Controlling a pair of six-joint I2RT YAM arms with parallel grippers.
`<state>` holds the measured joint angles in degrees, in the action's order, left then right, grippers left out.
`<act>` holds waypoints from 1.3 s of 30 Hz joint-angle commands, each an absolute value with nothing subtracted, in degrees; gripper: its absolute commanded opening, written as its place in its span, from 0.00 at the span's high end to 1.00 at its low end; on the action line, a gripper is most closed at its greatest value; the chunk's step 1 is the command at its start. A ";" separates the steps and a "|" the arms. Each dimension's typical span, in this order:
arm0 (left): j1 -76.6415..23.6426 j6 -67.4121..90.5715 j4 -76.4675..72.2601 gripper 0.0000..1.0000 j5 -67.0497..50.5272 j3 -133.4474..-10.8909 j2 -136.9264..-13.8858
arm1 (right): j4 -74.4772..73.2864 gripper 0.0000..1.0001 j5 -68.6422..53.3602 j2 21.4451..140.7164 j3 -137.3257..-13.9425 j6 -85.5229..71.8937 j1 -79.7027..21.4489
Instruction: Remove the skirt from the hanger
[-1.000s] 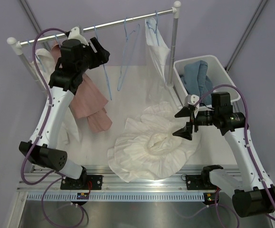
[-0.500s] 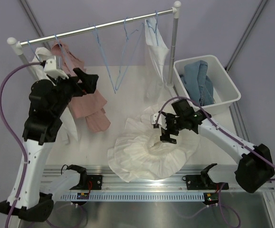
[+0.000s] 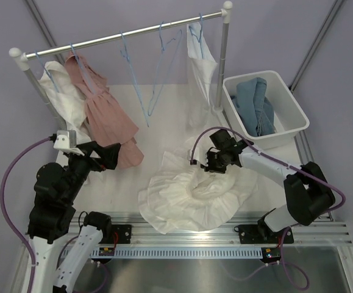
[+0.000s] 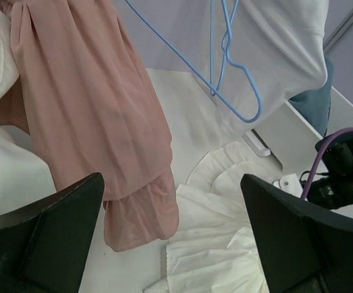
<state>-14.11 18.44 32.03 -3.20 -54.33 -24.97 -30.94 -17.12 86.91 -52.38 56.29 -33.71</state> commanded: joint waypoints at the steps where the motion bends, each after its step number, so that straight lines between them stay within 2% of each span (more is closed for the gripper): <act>1: -13.89 19.59 30.06 0.01 -6.06 -52.12 -21.37 | -36.55 1.00 -25.72 77.98 -57.82 53.88 -33.75; 5: -13.89 20.74 29.79 0.01 -6.50 -51.15 -18.81 | -48.67 1.00 -36.45 70.41 -67.21 52.65 -28.76; 10: -13.89 21.18 28.92 0.01 -6.77 -51.33 -18.19 | -61.75 1.00 -48.84 67.76 -86.37 53.44 -13.91; 15: -13.89 21.62 28.39 0.01 -6.94 -51.77 -18.98 | -63.11 1.00 -51.94 70.13 -105.68 44.77 -1.79; 18: -13.97 21.80 27.95 0.01 -7.38 -52.03 -19.42 | -56.18 1.00 -49.40 73.20 -115.73 31.85 4.46; 21: -13.97 21.62 28.30 0.01 -7.82 -52.73 -19.69 | -46.78 1.00 -40.99 78.46 -124.32 19.05 11.06; 22: -13.89 21.62 28.30 0.01 -8.00 -52.91 -19.69 | -44.58 1.00 -34.43 80.40 -126.80 16.72 12.12; 27: -13.97 21.88 28.56 0.01 -8.96 -53.53 -19.69 | -42.81 1.00 -20.94 98.13 -154.43 10.21 14.77; 28: -13.97 21.88 28.74 0.01 -9.05 -53.44 -19.60 | -39.32 1.00 -16.92 99.74 -156.77 9.06 14.77; 30: -13.89 22.06 28.83 0.01 -8.97 -53.26 -19.51 | -33.60 1.00 -14.43 100.81 -156.20 8.18 14.77; 31: -13.89 22.15 28.74 0.01 -8.96 -53.09 -19.34 | -26.61 1.00 -14.07 100.29 -153.92 7.48 14.77; 34: -13.97 22.50 28.57 0.01 -9.14 -52.65 -18.99 | -19.27 1.00 -17.04 99.40 -145.30 4.76 14.77; 39: -13.89 22.68 28.39 0.01 -9.49 -52.12 -19.07 | -21.44 1.00 -19.86 104.94 -145.11 0.35 14.06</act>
